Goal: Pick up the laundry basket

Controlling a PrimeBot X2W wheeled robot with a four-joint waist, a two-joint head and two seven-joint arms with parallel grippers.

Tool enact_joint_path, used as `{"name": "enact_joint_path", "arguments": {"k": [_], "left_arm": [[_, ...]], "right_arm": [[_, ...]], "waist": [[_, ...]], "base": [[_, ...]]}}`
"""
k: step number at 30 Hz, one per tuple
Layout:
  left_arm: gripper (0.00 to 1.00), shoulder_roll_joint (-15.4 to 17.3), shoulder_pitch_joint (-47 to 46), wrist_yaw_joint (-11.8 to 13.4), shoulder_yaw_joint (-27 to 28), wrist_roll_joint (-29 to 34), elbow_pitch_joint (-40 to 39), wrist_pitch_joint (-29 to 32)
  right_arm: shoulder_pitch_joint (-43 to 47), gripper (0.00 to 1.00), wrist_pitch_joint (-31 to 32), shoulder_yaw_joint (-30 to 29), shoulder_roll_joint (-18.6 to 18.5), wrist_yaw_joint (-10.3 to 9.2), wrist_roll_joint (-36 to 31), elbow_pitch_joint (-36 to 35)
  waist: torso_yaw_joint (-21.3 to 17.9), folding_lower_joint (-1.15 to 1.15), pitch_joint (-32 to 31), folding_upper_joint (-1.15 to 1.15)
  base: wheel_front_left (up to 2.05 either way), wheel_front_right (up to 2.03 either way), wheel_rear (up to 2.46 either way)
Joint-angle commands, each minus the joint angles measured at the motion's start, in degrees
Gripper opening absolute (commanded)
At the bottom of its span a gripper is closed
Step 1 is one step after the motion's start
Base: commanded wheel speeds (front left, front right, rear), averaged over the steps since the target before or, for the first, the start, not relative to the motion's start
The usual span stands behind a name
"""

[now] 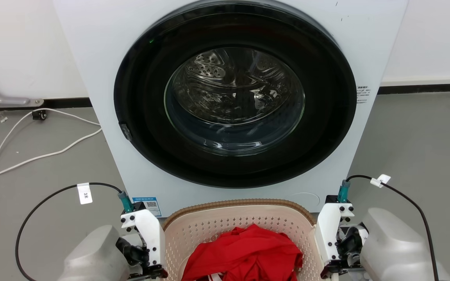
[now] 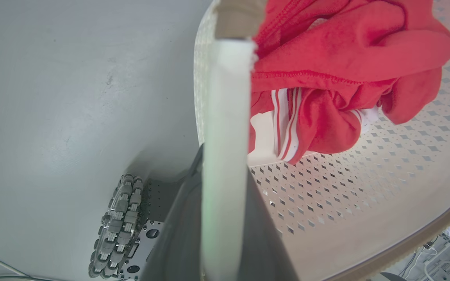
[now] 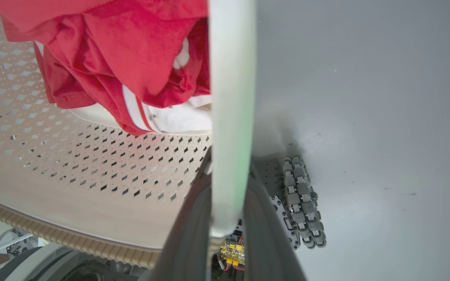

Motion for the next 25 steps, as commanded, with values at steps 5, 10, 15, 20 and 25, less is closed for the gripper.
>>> {"name": "enact_joint_path", "arguments": {"k": [5, 10, 15, 20, 25], "left_arm": [[0.00, -1.20, 0.30, -0.27, -0.11, -0.70, -0.72, -0.55], [0.00, -1.11, 0.38, -0.27, -0.24, -0.87, -0.82, -0.57], [0.00, -1.23, 0.33, -0.28, -0.31, -0.83, -0.85, -0.89], [0.00, -1.23, 0.18, -0.28, -0.39, -1.04, -0.88, -1.16], [0.00, -1.11, 0.24, -0.28, -0.41, -1.26, -1.05, -1.79]], "right_arm": [[1.02, 0.00, -0.14, -0.47, 1.07, 0.20, 0.29, -0.44], [1.23, 0.00, -0.08, -0.73, 1.07, 0.20, 0.02, -0.44], [1.32, 0.00, -0.10, -0.99, 1.08, 0.20, 0.06, -0.44], [1.09, 0.00, -0.22, -1.32, 1.09, 0.20, -0.17, -0.45], [1.27, 0.00, -0.30, -1.67, 1.09, 0.20, -0.30, -0.45]], "waist": [[0.07, 0.00, 0.22, 0.00], [0.16, 0.00, 0.31, 0.00], [0.23, 0.00, 0.30, 0.00], [0.31, 0.00, 0.41, 0.00], [0.35, 0.00, 0.53, 0.00]], "base": [[0.00, 0.00, 0.00], [0.00, 0.00, 0.00], [0.00, 0.00, 0.00], [0.00, 0.00, 0.00], [0.00, 0.00, 0.00]]}}
